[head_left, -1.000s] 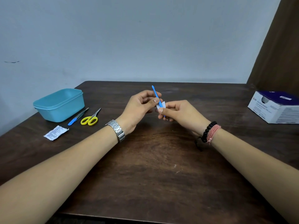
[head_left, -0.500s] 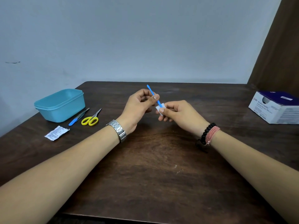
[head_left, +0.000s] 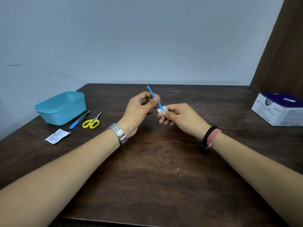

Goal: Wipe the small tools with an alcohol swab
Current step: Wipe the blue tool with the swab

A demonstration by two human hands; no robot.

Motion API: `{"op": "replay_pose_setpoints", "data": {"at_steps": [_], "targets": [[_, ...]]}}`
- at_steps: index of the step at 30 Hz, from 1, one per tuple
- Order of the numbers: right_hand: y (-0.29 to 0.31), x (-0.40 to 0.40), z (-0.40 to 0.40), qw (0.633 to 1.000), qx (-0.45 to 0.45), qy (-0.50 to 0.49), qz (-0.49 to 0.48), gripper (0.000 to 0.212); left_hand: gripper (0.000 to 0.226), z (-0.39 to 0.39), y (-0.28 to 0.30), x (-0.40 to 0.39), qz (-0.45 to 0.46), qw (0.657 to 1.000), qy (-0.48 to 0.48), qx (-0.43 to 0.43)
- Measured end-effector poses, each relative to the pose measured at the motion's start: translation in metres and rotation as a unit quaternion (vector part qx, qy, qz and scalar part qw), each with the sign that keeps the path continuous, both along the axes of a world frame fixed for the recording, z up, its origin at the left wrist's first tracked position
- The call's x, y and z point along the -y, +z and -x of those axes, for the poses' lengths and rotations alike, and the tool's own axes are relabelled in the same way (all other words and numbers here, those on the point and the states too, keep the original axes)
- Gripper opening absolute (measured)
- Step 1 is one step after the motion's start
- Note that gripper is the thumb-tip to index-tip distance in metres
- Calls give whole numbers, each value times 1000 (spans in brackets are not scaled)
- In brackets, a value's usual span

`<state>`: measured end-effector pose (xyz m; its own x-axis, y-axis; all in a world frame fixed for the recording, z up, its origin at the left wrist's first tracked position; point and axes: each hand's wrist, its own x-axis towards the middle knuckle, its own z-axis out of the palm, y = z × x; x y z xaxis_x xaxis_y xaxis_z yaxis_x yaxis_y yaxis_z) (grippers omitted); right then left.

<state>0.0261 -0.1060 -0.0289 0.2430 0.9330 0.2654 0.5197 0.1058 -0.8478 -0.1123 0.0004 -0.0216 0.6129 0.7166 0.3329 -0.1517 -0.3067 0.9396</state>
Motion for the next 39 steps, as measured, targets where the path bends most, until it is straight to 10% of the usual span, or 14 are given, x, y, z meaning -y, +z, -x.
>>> {"op": "replay_pose_setpoints", "data": {"at_steps": [29,39], "targets": [[4,0,-5,995,-55,-61,-50,21,12,-4,3,-4,46,994,-15,96],[6,0,-6,980,-155,-113,-57,6,41,-13,-10,4,-65,994,-73,-45]]}}
